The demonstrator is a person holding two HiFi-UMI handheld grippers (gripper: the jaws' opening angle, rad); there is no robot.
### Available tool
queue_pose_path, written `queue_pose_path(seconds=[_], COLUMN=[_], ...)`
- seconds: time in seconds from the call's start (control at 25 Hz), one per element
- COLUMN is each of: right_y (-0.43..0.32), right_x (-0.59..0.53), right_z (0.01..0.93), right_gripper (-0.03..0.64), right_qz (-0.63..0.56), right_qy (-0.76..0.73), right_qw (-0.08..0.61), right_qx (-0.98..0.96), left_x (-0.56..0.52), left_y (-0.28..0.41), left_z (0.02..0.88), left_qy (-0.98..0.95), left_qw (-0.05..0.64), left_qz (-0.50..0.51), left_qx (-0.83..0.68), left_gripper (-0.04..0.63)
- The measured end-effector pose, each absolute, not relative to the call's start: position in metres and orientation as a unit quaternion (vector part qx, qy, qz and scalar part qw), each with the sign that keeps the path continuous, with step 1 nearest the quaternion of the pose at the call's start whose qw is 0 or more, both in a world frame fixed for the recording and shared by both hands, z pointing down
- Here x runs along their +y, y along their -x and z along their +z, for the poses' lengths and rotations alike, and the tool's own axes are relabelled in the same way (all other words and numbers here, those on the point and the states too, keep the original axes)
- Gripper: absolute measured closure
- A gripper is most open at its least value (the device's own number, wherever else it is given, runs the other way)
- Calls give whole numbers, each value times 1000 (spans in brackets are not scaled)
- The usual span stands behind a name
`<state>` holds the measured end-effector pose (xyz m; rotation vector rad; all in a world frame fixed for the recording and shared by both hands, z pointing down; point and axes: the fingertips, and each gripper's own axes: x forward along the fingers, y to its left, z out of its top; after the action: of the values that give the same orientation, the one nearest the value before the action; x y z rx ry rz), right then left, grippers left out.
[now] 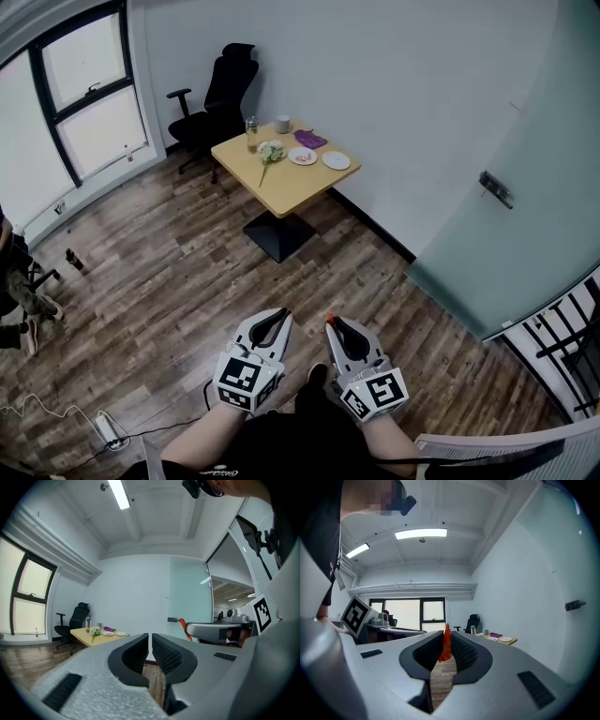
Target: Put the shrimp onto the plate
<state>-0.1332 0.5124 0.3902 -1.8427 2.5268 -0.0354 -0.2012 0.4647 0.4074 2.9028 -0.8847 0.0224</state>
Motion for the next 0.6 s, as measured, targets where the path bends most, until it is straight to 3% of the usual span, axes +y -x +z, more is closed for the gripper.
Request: queue_pose_path(seconds=[0.6], right_y=[74], right_x=[408], right_z=[403], right_gripper=[563], right_qz=[-34], right_qy=[563], right_qw=[20], right_qx=[826], left_x=[366], left_y=[141], left_z=[413], left_qy=[-951], left_qw=[53], left_qz=[26], left_qx=[-305], left_gripper=[569])
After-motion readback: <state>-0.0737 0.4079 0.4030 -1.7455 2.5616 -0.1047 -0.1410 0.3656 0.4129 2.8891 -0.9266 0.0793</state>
